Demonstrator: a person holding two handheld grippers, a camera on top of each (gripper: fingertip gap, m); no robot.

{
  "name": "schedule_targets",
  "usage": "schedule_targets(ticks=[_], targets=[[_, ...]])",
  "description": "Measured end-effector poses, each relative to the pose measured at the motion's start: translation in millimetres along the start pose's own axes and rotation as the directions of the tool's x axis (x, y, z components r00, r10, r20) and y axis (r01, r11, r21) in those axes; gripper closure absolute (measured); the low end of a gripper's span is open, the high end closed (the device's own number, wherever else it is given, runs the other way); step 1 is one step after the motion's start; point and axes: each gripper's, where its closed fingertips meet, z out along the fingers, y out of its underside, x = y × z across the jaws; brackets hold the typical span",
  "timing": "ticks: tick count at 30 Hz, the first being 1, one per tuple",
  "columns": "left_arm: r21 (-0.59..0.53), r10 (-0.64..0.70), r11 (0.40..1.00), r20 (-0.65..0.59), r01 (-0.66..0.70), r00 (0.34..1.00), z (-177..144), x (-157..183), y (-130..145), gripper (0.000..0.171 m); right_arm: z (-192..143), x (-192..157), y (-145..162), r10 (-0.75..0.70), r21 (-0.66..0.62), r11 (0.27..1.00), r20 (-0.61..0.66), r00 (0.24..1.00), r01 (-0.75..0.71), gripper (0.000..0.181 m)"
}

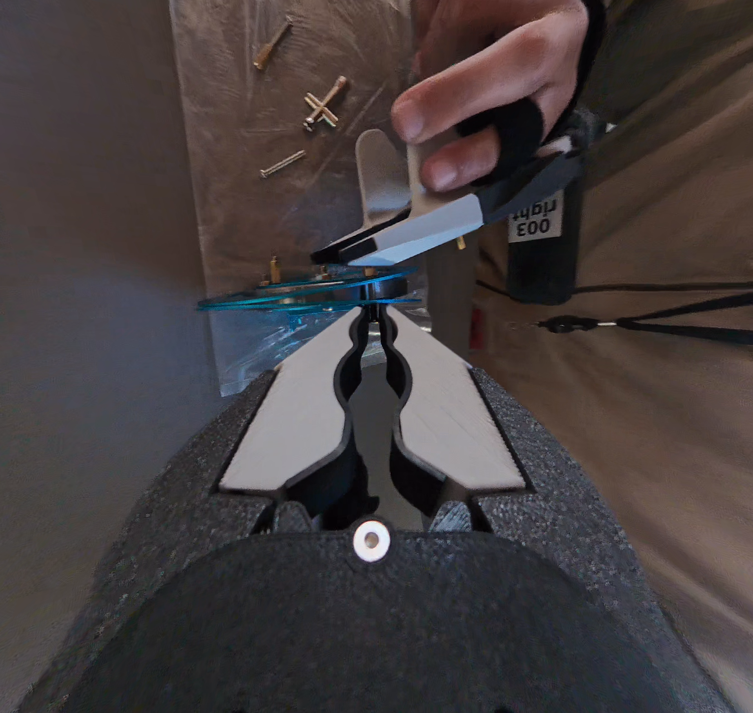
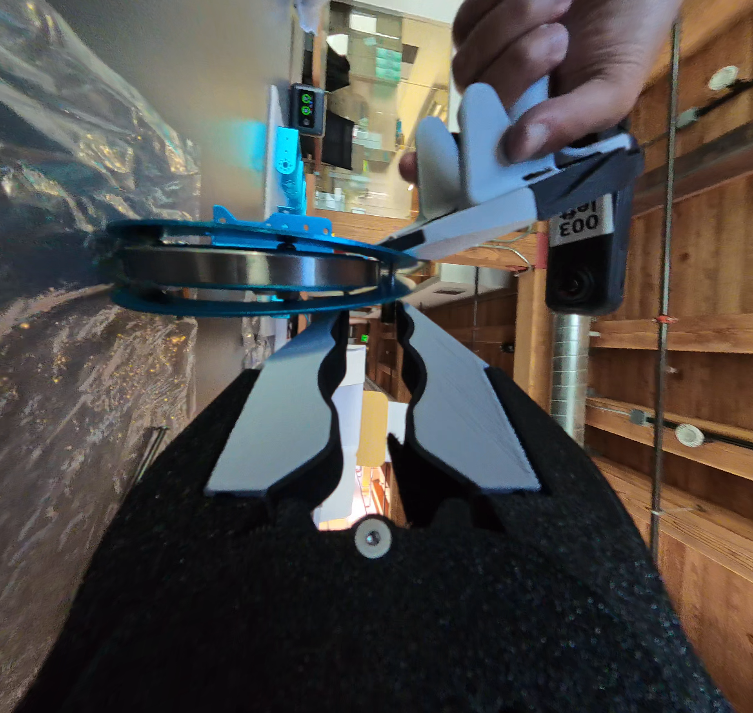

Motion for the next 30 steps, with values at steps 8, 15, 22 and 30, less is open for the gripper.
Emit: schedule_targets(ticks=[8, 15, 22, 30], targets=[[-0.116, 0.292, 0.956, 0.363, -0.268, 0.885, 0.2, -9.4, -5.0, 0.169, 0.7, -1.1, 3.0, 0.259, -0.054, 0.965, 0.355, 0.898, -0.256, 0.178], [-0.209, 0.542, 0.779, 0.698, -0.591, 0.468, 10.0, 0.5, -17.0, 0.169, -31.3, -7.8, -2.0, 0.591, -0.370, 0.704, 0.779, 0.210, -0.606, 0.178], [-0.713, 0.549, 0.459, 0.697, -0.530, -0.461, 6.6, -4.5, -31.5, 0.171, -45.6, -8.3, 2.1, 0.594, -0.864, 0.354, 0.503, -0.627, -0.358, 0.177], [-0.782, 0.486, 0.397, 0.623, -0.480, -0.613, 10.0, 0.8, -35.8, 0.171, -64.5, -0.7, -1.7, 0.303, -0.923, 0.383, 0.155, -0.940, -0.029, 0.177]])
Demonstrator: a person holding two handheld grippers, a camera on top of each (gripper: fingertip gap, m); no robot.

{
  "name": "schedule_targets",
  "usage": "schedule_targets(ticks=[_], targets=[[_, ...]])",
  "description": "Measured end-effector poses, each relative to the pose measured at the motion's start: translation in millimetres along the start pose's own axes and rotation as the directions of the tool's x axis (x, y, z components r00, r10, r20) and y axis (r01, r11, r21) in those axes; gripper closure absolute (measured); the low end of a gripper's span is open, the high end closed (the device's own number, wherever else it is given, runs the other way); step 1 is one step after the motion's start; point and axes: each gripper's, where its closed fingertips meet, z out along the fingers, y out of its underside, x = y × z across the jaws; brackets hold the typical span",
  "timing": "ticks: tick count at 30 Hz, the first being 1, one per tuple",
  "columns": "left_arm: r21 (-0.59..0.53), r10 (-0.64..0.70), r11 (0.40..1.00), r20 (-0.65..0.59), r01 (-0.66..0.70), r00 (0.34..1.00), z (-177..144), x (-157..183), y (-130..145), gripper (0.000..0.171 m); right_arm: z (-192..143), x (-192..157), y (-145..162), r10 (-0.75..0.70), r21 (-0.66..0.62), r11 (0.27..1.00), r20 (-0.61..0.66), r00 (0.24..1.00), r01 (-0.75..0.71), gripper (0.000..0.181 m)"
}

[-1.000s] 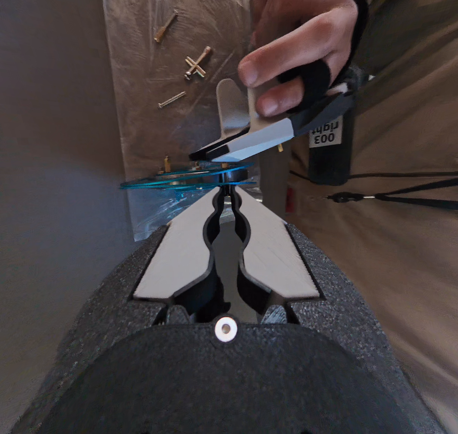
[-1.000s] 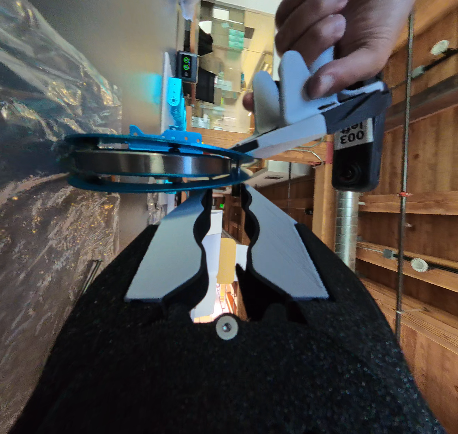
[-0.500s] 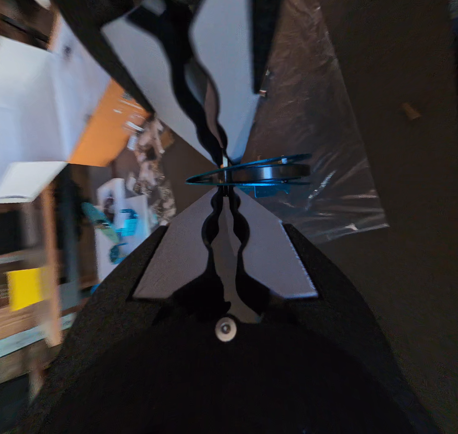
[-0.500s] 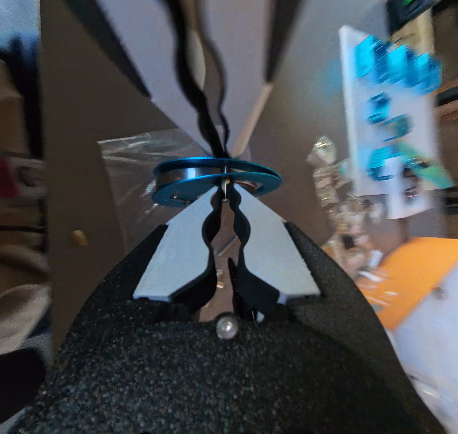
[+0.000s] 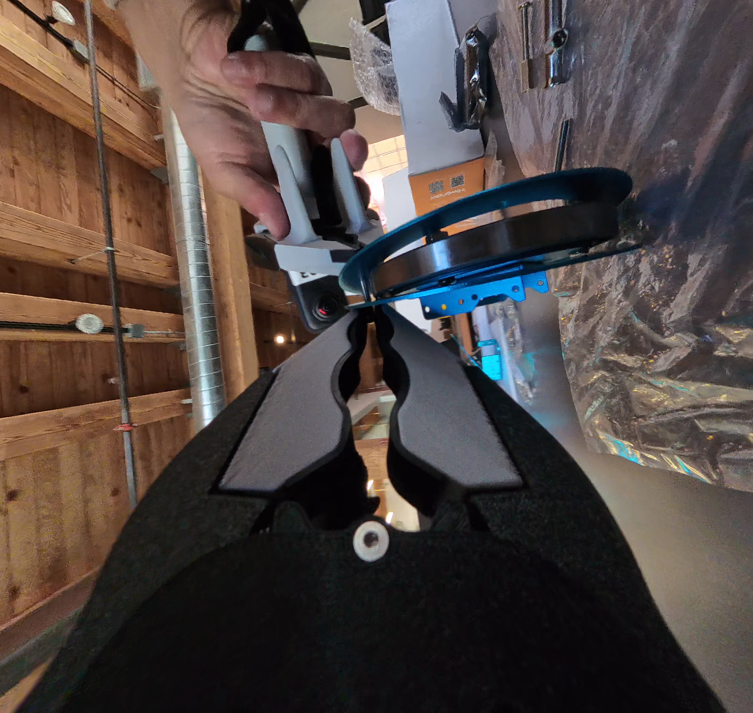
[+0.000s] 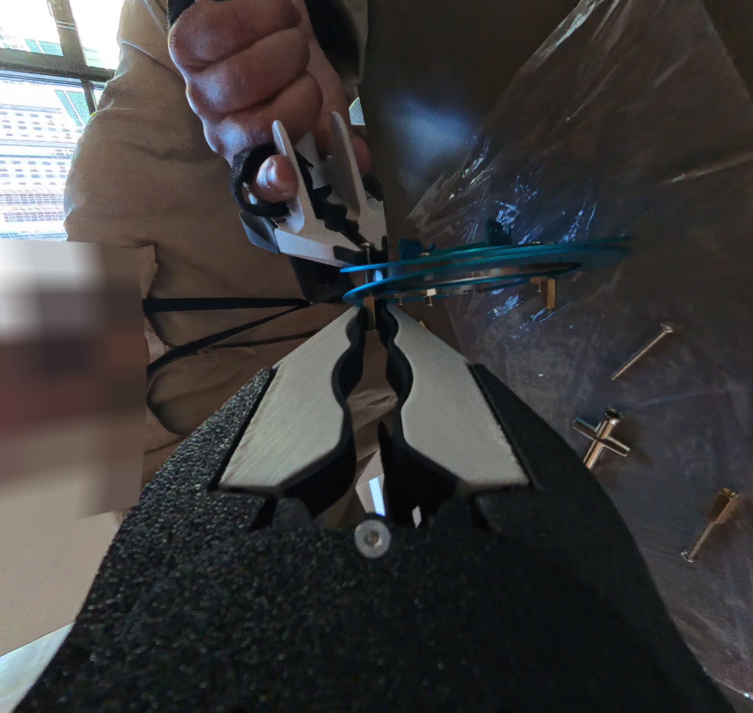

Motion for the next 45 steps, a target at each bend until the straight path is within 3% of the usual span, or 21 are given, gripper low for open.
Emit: schedule_targets(ticks=[3, 5, 6, 8, 10, 13, 15, 17, 20, 22, 24, 26, 28, 30, 32, 35, 37, 40, 42, 44, 45], targets=[[-0.005, -0.233, 0.972, -0.169, 0.235, 0.958, 0.1, 0.8, 1.8, 0.169, -3.2, 4.2, -3.9, -0.166, 0.020, 0.985, -0.133, 0.977, 0.170, 0.175], [-0.051, -0.427, 0.898, -0.341, 0.437, 0.838, -0.8, 2.1, 3.6, 0.169, -10.7, 13.4, -9.5, -0.344, 0.002, 0.927, -0.397, 0.851, 0.375, 0.163], [-0.095, -0.502, 0.853, -0.418, 0.513, 0.757, -1.5, 3.1, 5.3, 0.169, -16.4, 15.5, -11.4, -0.428, -0.039, 0.875, -0.527, 0.734, 0.482, 0.162], [-0.186, -0.605, 0.761, -0.546, 0.621, 0.579, -3.4, 5.2, 7.9, 0.169, -33.9, 19.1, -17.2, -0.524, -0.177, 0.737, -0.760, 0.385, 0.652, 0.153], [-0.307, -0.675, 0.670, -0.631, 0.676, 0.382, -4.1, 8.0, 12.7, 0.169, -42.8, 11.5, -19.9, -0.512, -0.331, 0.594, -0.859, 0.027, 0.733, 0.146], [-0.473, -0.709, 0.520, -0.704, 0.711, 0.050, -6.8, 9.1, 13.3, 0.169, -40.2, 2.8, -20.0, -0.376, -0.563, 0.458, -0.824, -0.424, 0.688, 0.142], [-0.564, -0.679, 0.454, -0.720, 0.690, -0.142, -9.2, 8.5, 11.9, 0.169, -30.6, 2.9, -19.9, -0.306, -0.681, 0.429, -0.728, -0.614, 0.593, 0.140], [-0.640, -0.628, 0.410, -0.715, 0.650, -0.308, -12.4, 7.5, 9.0, 0.169, -24.4, 1.9, -22.7, -0.228, -0.760, 0.404, -0.623, -0.749, 0.509, 0.142], [-0.693, -0.549, 0.392, -0.704, 0.605, -0.451, -14.8, 5.0, 3.9, 0.169, -26.7, 5.3, -30.9, -0.146, -0.831, 0.394, -0.479, -0.866, 0.394, 0.147], [-0.710, -0.520, 0.394, -0.696, 0.584, -0.495, -14.0, 4.7, 2.9, 0.169, -27.2, 7.5, -35.3, -0.132, -0.850, 0.383, -0.438, -0.889, 0.361, 0.160], [-0.707, -0.530, 0.393, -0.697, 0.588, -0.484, -8.2, 5.0, 5.9, 0.169, -35.6, 5.4, -38.5, -0.119, -0.852, 0.405, -0.409, -0.904, 0.332, 0.176], [-0.643, -0.561, 0.435, -0.741, 0.631, -0.368, -2.8, 5.6, 6.5, 0.169, -39.2, 8.7, -38.2, -0.167, -0.816, 0.434, -0.488, -0.857, 0.381, 0.177], [-0.506, -0.587, 0.549, -0.800, 0.665, -0.124, 0.8, 5.5, 5.3, 0.169, -40.7, 12.6, -35.9, -0.240, -0.739, 0.459, -0.637, -0.732, 0.493, 0.178], [-0.354, -0.571, 0.673, -0.807, 0.649, 0.151, 2.1, 4.4, 1.9, 0.170, -38.1, 15.8, -30.8, -0.328, -0.560, 0.513, -0.829, -0.454, 0.651, 0.177], [-0.216, -0.523, 0.769, -0.754, 0.602, 0.397, 2.3, 2.5, -3.5, 0.170, -32.8, 16.4, -22.4, -0.408, -0.393, 0.580, -0.898, -0.164, 0.713, 0.177], [-0.081, -0.417, 0.882, -0.592, 0.463, 0.690, 2.1, -0.7, -12.5, 0.170, -26.5, 16.1, -8.8, -0.466, -0.242, 0.700, -0.868, 0.173, 0.672, 0.178], [-0.006, -0.253, 0.961, -0.420, 0.276, 0.872, 3.9, -2.2, -16.2, 0.171, -23.2, 16.3, -0.6, -0.435, -0.148, 0.807, -0.803, 0.407, 0.571, 0.177], [0.031, -0.033, 0.999, -0.162, 0.038, 0.986, 5.0, -4.6, -22.1, 0.171, -17.0, 14.2, 11.1, -0.296, -0.039, 0.942, -0.571, 0.766, 0.335, 0.177], [0.044, 0.025, 0.999, -0.078, -0.022, 0.997, 2.6, -4.2, -27.7, 0.171, -10.0, 7.6, 20.6, -0.107, -0.006, 0.994, -0.240, 0.965, 0.109, 0.178], [0.031, 0.013, 0.999, -0.070, -0.010, 0.998, 2.8, -3.5, -25.3, 0.171, -9.7, 4.4, 19.1, 0.011, 0.012, 1.000, -0.006, 1.000, -0.011, 0.177], [0.029, -0.004, 1.000, -0.078, 0.007, 0.997, 2.9, -3.3, -23.2, 0.171, -9.9, 3.6, 17.1, 0.014, 0.022, 1.000, 0.031, 0.999, -0.015, 0.177]])
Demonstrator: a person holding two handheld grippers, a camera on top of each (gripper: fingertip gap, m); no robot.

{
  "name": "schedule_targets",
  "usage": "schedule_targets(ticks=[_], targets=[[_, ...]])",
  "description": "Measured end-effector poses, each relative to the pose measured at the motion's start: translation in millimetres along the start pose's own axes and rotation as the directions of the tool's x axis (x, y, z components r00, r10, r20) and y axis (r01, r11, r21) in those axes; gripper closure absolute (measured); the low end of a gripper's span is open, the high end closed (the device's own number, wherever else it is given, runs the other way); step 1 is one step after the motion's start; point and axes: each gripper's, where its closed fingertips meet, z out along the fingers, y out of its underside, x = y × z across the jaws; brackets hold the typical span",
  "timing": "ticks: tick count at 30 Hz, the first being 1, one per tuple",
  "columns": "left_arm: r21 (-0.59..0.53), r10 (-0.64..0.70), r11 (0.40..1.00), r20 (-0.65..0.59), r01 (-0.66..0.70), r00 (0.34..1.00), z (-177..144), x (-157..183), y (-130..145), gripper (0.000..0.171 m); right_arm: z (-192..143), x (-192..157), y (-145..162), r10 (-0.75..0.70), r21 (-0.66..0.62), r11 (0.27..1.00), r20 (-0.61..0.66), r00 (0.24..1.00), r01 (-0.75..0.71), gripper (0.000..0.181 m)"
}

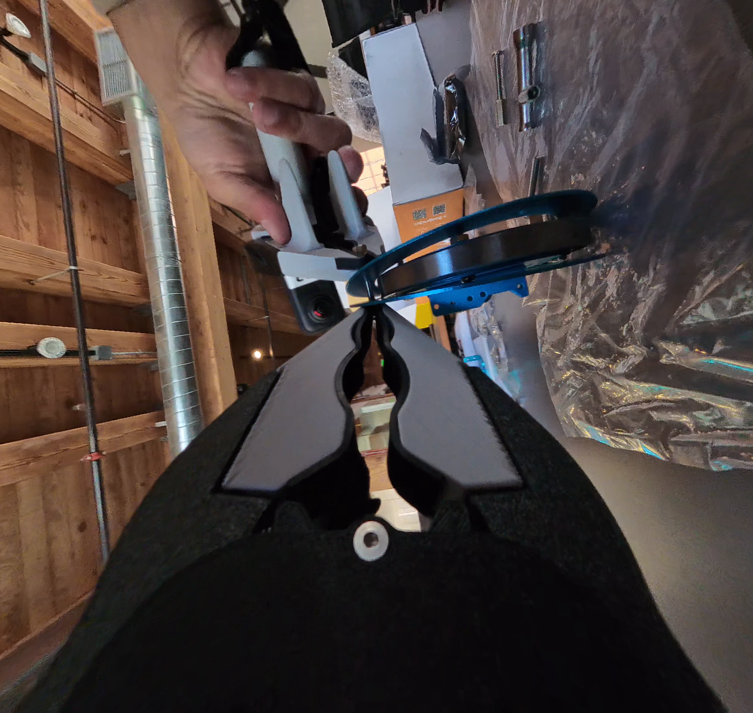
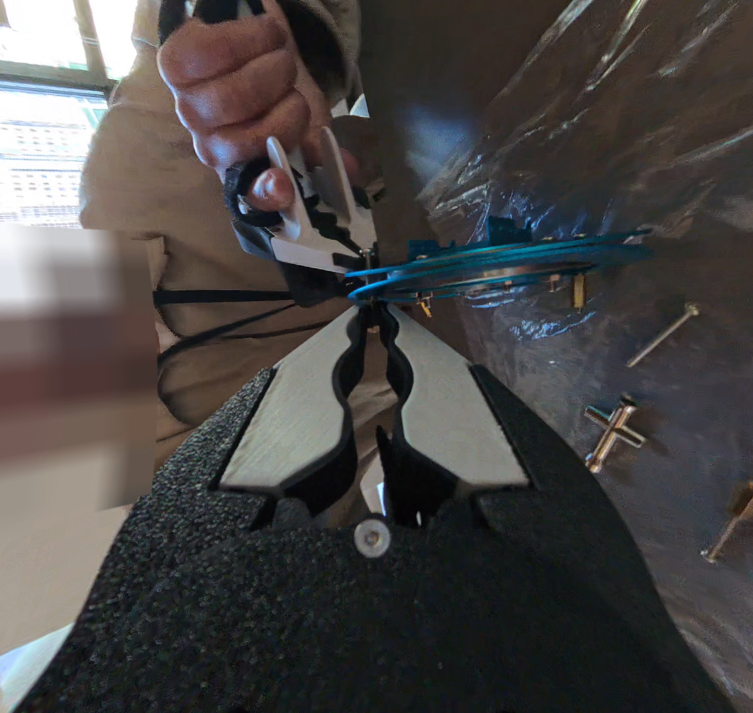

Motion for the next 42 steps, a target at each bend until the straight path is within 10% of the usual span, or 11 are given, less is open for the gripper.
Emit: schedule_targets(ticks=[5, 12, 18, 23, 26, 29, 34, 38, 42], targets=[[0.014, -0.280, 0.957, -0.224, 0.290, 0.933, -1.3, 0.4, 1.8, 0.171, -0.9, 2.8, -3.0, -0.158, -0.014, 0.987, -0.196, 0.968, 0.158, 0.177], [-0.133, -0.559, 0.803, -0.505, 0.580, 0.658, -7.9, 0.4, 13.4, 0.152, -6.0, 8.8, -10.4, -0.325, -0.054, 0.940, -0.437, 0.839, 0.336, 0.176], [-0.269, -0.653, 0.606, -0.706, 0.749, 0.275, -5.2, 1.7, 10.1, 0.152, -2.4, 9.1, -14.3, -0.487, -0.147, 0.845, -0.609, 0.626, 0.514, 0.177], [-0.396, -0.623, 0.555, -0.781, 0.732, 0.049, -1.2, 11.5, 14.7, 0.153, -11.7, 10.8, -27.7, -0.566, -0.333, 0.672, -0.806, 0.170, 0.661, 0.176], [-0.473, -0.608, 0.540, -0.791, 0.697, -0.065, -1.4, 16.0, 14.2, 0.154, -18.0, 8.9, -35.0, -0.558, -0.593, 0.501, -0.778, -0.289, 0.630, 0.177], [-0.589, -0.561, 0.482, -0.776, 0.649, -0.288, -7.1, 16.6, 10.8, 0.159, -26.2, 5.7, -41.0, -0.436, -0.875, 0.327, -0.475, -0.765, 0.357, 0.177], [-0.682, -0.455, 0.426, -0.729, 0.594, -0.511, -13.1, 14.0, 3.1, 0.168, -26.2, 0.4, -41.0, -0.223, -0.974, 0.198, -0.153, -0.963, 0.109, 0.177], [-0.560, -0.575, 0.517, -0.787, 0.647, -0.222, 7.2, 15.7, 11.3, 0.168, -39.0, 7.1, -40.6, -0.289, -0.917, 0.299, -0.351, -0.891, 0.265, 0.177], [-0.303, -0.536, 0.717, -0.816, 0.628, 0.218, 5.7, 16.1, 4.8, 0.169, -26.9, 7.8, -27.7, -0.471, -0.575, 0.457, -0.803, -0.364, 0.679, 0.178]])
